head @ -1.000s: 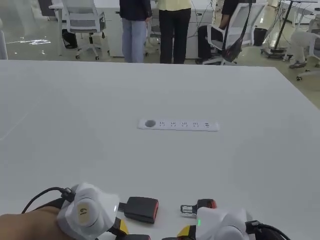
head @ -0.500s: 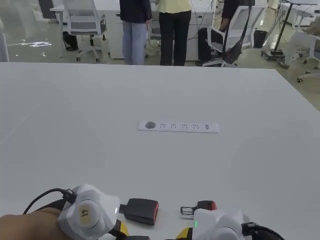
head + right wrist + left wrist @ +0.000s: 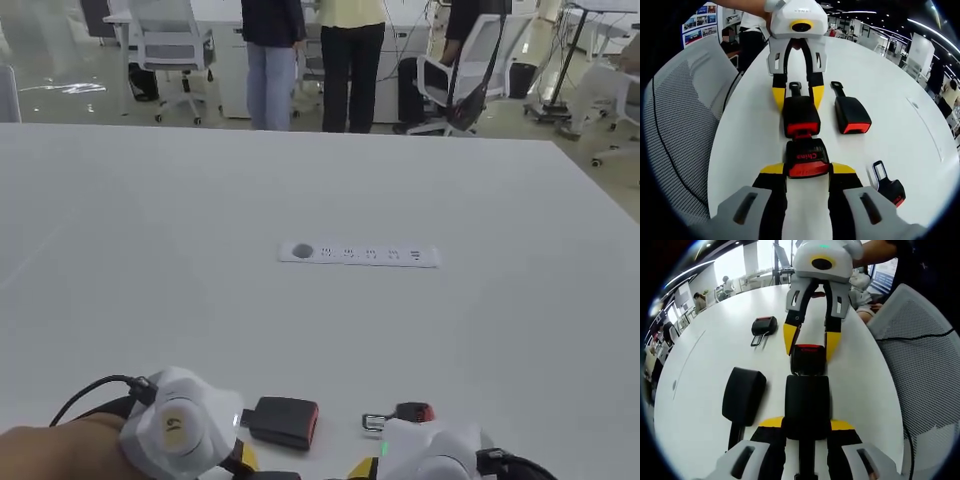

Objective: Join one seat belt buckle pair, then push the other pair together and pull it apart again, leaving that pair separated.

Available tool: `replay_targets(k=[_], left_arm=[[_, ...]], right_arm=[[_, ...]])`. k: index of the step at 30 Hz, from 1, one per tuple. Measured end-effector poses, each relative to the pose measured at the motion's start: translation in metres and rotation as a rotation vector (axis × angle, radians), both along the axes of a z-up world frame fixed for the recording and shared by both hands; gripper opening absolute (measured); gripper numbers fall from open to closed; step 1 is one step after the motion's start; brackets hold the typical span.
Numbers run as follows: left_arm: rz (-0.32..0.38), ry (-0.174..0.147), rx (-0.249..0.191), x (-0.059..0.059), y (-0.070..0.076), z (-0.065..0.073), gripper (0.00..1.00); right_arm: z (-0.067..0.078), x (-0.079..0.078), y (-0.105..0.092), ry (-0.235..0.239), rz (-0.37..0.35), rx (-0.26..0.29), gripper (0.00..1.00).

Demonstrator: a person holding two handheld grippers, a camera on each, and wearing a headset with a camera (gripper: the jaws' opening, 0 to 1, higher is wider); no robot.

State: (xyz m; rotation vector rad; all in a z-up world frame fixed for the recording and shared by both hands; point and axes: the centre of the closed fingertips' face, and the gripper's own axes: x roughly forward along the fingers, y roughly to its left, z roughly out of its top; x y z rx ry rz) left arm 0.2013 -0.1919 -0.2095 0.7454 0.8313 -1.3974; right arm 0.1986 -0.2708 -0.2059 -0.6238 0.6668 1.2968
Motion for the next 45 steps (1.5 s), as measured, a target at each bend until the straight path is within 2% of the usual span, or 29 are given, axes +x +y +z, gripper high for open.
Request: replay_targets(k=[8, 12, 13, 16, 23, 27, 28, 30, 36, 41, 45], left_arm=[[0.0, -0.002, 0.003, 0.0006, 0.0002, -0.0004, 0.31], [-0.01, -0.006, -0.006, 0.0007, -0.0012, 0.0006, 0.31], [0.003, 0.002, 0.003, -0.0002, -0.0002, 0.0007, 0.31], [-0.001, -0.001, 0.008, -0.0004, 0.0001, 0.0006, 0.31], [0.004, -0.003, -0.003, 0.0005, 0.0002, 0.0017, 0.31], [0.007, -0.006, -0.011, -0.0005, -0.001, 0.002, 0.32], [0.01, -0.008, -0.01, -0.0003, -0.0006, 0.0017, 0.32], [0.005, -0.01, -0.012, -0.0006, -0.0008, 0.0016, 0.32], [0.01, -0.006, 0.004, 0.0011, 0.0, 0.0009, 0.32], [0.008, -0.002, -0.007, -0.0001, 0.0009, 0.0001, 0.31], [0.007, -0.002, -0.021, 0.0008, 0.0015, -0.0001, 0.31]], right_arm=[[-0.0017, 0.0013, 0.0004, -0.002, 0.005, -0.01, 0.29], [-0.002, 0.0025, 0.0083, -0.01, -0.001, -0.008, 0.29], [-0.0018, 0.0026, 0.0075, -0.001, -0.009, -0.01, 0.29], [-0.0014, 0.003, 0.0084, 0.001, -0.014, -0.01, 0.29], [-0.002, 0.0026, 0.0061, -0.012, -0.016, -0.004, 0.3], [-0.0019, 0.0024, 0.0059, -0.033, -0.001, -0.007, 0.29], [-0.002, 0.0025, 0.0044, -0.057, 0.037, -0.024, 0.29], [-0.0011, -0.0013, 0.0026, -0.055, 0.051, -0.018, 0.29], [-0.0019, -0.0001, 0.0026, -0.03, 0.026, -0.029, 0.29], [-0.0009, -0.0005, 0.0009, -0.062, 0.067, -0.027, 0.28], [-0.0007, 0.0004, -0.0002, -0.056, 0.062, -0.007, 0.28]])
